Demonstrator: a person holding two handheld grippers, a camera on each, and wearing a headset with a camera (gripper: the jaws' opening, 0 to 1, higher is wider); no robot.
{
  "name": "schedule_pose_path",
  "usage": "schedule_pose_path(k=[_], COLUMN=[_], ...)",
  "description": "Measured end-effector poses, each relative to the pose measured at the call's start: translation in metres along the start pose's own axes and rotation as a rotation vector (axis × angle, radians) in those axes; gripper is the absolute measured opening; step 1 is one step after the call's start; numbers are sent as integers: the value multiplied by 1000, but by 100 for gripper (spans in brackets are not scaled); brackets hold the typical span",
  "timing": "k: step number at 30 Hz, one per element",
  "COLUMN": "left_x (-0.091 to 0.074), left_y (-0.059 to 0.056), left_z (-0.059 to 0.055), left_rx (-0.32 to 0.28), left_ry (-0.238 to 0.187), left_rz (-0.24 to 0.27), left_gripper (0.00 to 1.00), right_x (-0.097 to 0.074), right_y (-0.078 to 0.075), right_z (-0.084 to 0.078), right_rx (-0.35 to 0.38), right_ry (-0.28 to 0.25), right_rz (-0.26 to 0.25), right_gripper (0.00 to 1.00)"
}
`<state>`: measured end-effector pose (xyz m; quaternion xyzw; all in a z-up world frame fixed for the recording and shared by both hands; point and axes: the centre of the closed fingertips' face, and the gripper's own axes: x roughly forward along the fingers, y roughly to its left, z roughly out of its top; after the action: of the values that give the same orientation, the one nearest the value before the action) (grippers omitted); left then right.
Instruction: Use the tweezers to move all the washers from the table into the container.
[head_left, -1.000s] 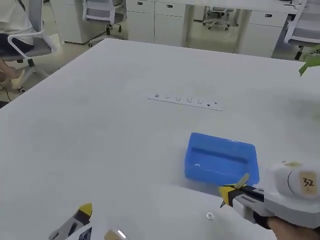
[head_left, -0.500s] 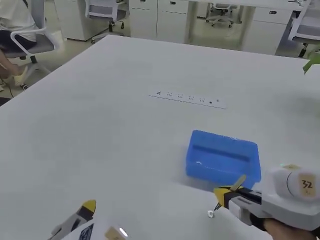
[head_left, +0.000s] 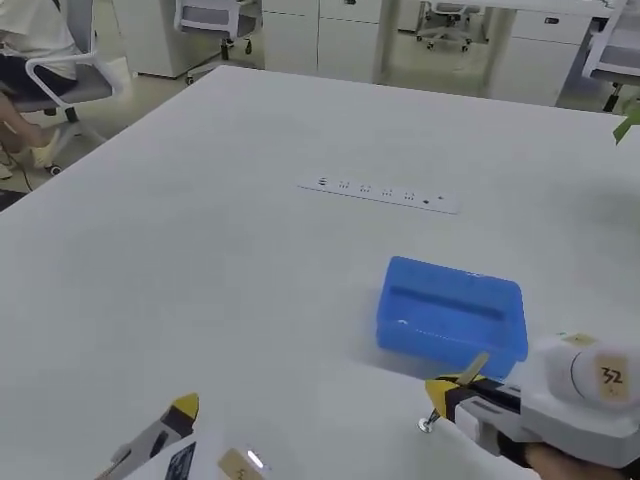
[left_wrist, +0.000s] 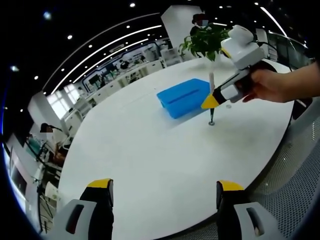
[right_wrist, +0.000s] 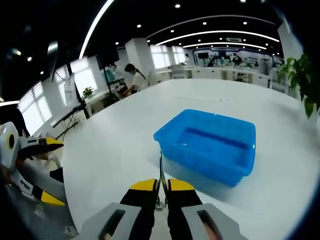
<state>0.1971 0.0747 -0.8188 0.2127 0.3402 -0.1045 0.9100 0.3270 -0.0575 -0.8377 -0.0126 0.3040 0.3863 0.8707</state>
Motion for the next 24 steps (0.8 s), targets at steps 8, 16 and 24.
schedule_pose_path(k=[8,16,24], left_x=[0,1,1], left_y=[1,1,2], left_z=[-1,-1,-2], left_rx=[8,12,12], left_ry=[3,6,7], left_rz=[10,14,17], left_gripper=[86,86,85], right_x=[-1,-2,-1], right_y=[4,5,6], right_z=[-2,-3,-2], right_rx=[-107,-133,-167], right_ry=[-1,12,14], right_rz=[-9,-18,-19], right_gripper=[3,3,4])
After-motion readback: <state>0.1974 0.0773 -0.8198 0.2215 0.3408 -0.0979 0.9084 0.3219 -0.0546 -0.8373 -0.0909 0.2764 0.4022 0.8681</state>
